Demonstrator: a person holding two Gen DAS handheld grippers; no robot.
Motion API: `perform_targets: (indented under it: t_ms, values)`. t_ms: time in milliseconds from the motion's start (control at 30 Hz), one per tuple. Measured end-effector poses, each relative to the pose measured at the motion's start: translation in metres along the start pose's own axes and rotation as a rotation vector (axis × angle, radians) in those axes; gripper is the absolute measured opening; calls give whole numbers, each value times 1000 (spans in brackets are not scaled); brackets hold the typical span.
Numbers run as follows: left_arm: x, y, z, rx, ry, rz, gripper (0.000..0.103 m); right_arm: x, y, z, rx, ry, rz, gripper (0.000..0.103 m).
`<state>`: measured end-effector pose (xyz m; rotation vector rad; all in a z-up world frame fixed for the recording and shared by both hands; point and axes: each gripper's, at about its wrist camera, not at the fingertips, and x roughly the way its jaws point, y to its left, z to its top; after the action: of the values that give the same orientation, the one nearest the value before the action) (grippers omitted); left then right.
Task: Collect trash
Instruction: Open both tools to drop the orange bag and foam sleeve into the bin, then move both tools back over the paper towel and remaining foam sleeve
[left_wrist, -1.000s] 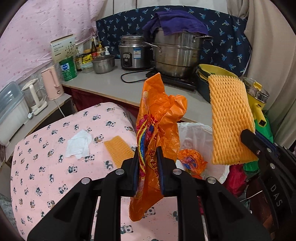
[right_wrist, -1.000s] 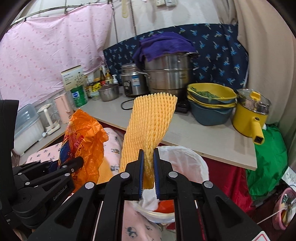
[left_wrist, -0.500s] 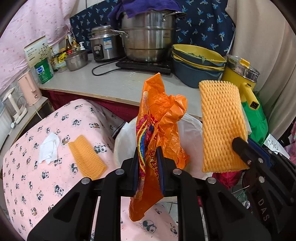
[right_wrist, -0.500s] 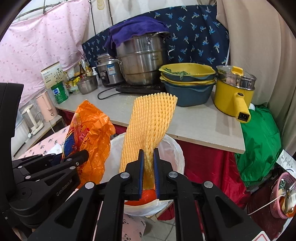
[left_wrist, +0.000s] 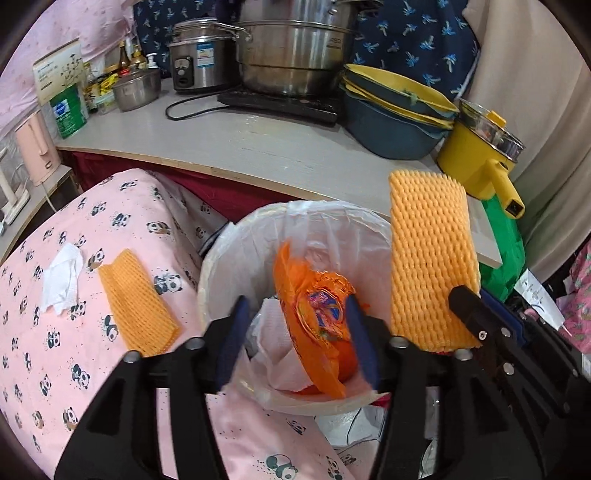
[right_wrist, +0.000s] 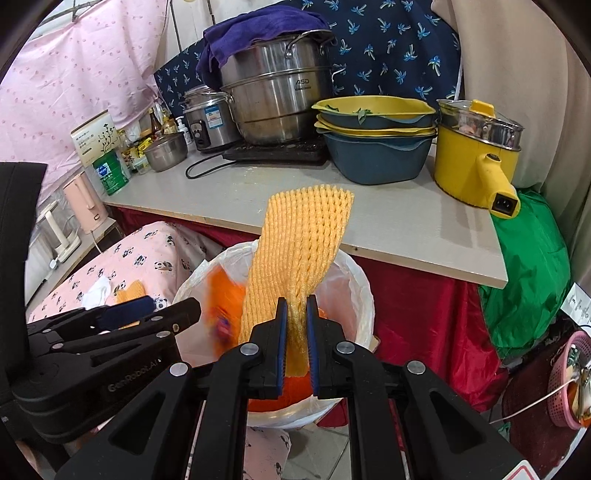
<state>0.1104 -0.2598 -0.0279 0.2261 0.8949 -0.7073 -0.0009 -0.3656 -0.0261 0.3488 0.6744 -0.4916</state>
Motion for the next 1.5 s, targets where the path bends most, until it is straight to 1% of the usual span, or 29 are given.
perform_targets:
  t_ms: [33, 167, 200, 267, 300, 333, 367, 400, 467, 567, 667, 1033, 1167, 1400, 1500]
  values:
    - [-1, 4, 0, -9, -10, 9, 59, 2, 1, 0, -1, 2, 2, 10]
    - [-3, 15, 1, -32, -19, 47, 60, 9, 10, 3, -13, 9, 15, 11]
    - [-4, 18, 1, -38, -23, 60, 60, 11, 13, 4, -20, 12, 19, 12]
    - [-6, 24, 1, -49, -33, 89, 65, 14, 19, 6, -38, 14, 21, 16]
    - [-8, 27, 1, -54, -39, 100, 65, 14, 23, 7, -49, 9, 17, 23]
    - [-9, 30, 0, -57, -46, 114, 66, 13, 26, 9, -55, 5, 18, 28]
    - [-11, 33, 0, -58, -52, 126, 69, 11, 29, 9, -60, -7, 15, 37]
    - [-13, 35, 0, -57, -59, 142, 71, 9, 32, 10, -64, -15, 10, 44]
    - [-18, 39, 0, -55, -78, 172, 75, 4, 36, 11, -71, -30, 6, 49]
    - [-25, 46, -1, -59, -93, 199, 77, -2, 40, 13, -71, -36, 13, 50]
    - [-32, 53, -3, -70, -105, 215, 77, -10, 45, 15, -70, -48, 23, 55]
    - [-53, 76, -12, -102, -121, 248, 77, -29, 74, 14, -110, -73, 45, 59]
    - [-60, 91, -16, -125, -125, 265, 77, -33, 89, 12, -133, -75, 56, 64]
    - [-72, 118, -25, -147, -130, 313, 78, -34, 116, 6, -171, -68, 84, 65]
    - [-76, 131, -30, -162, -132, 332, 81, -32, 129, 3, -189, -58, 101, 65]
